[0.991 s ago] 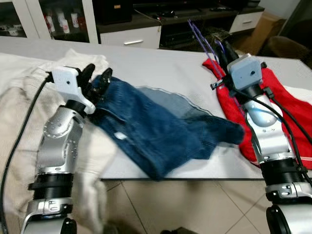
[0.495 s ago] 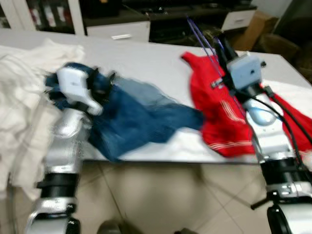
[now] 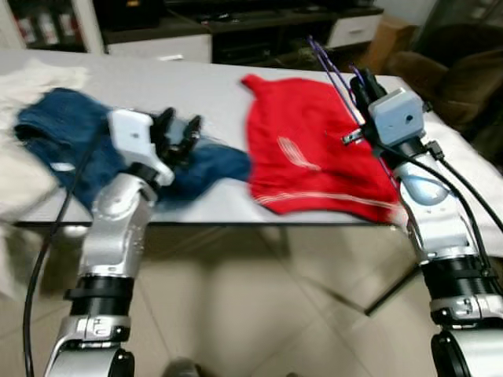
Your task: Hang hanger
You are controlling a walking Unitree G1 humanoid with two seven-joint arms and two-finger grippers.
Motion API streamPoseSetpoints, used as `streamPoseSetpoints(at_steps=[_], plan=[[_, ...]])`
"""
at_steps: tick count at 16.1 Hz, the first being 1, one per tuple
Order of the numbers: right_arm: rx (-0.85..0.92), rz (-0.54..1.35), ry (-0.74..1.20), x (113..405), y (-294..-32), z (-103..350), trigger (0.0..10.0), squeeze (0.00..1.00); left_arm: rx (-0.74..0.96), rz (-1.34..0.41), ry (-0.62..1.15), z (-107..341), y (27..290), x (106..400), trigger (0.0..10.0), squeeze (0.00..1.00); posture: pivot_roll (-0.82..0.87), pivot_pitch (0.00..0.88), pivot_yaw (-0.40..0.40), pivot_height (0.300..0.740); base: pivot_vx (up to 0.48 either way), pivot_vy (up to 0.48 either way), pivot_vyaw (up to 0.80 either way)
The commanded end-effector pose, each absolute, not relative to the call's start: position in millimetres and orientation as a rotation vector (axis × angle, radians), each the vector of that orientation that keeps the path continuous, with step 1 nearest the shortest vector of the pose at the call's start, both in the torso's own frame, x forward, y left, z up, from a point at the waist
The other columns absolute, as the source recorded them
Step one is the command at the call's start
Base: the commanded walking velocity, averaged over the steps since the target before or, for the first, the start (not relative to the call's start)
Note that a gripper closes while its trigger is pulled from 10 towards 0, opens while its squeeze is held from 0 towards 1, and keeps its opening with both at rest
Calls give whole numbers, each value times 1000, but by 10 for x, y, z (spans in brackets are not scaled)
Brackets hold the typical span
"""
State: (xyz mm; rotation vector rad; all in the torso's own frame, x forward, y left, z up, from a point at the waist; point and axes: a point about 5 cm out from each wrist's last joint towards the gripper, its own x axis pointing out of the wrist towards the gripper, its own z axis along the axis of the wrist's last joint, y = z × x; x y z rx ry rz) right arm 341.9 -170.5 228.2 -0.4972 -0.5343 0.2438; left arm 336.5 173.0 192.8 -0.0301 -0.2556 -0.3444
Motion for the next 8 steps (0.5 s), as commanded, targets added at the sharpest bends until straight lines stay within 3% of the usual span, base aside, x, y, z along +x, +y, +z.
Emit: streamPoseSetpoints(at_steps=[1,4,8], plan=[[-488,242,-550,3425,-1689,2334,10000,0,-13,-330,-264,1952,1792,3363,10000,0,151,0,-66,740,0,-435,0],[-490,244,-540,3420,-1696,2307,10000,0,23,-351,-248,1929,1770,3359,10000,0,150,0,-64,740,0,-381,0],[-496,270,-474,3415,-1720,2206,10000,0,104,-403,-222,1875,1697,3346,10000,0,144,1,-57,740,0,0,0]])
